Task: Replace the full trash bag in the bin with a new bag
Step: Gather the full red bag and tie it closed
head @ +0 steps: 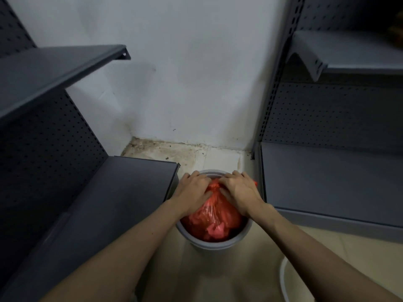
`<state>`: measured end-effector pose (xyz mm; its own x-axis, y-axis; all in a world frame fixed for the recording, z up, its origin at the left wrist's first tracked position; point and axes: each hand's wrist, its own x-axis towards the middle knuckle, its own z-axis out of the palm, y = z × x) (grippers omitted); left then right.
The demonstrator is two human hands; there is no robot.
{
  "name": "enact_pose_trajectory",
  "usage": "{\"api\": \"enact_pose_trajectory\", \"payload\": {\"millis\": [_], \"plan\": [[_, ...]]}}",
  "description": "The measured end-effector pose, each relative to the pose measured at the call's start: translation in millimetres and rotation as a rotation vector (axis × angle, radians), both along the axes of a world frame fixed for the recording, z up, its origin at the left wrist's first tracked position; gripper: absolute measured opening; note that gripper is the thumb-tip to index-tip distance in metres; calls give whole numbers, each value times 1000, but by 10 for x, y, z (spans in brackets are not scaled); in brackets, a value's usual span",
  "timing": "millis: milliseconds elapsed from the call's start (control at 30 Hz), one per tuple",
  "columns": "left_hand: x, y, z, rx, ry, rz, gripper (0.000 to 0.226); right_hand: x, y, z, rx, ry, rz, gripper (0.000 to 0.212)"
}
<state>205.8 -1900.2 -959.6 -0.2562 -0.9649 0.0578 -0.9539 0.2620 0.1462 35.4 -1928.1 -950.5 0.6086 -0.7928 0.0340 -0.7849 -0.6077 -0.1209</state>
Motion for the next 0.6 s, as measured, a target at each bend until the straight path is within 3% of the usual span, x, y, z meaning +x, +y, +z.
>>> {"api": "enact_pose_trajectory", "payload": {"millis": [167,333,600], "plan": [[25,-135,521,-9,23,-16,25,-50,-117,539,-57,-2,18,31],[-41,-185,1194,-156,128,-26,24,-135,-195,1293,-74,-104,3,28],[-151,-103,3360,-307,164,-2,21,-182,-148,3395,-195,-222,2,18]]}}
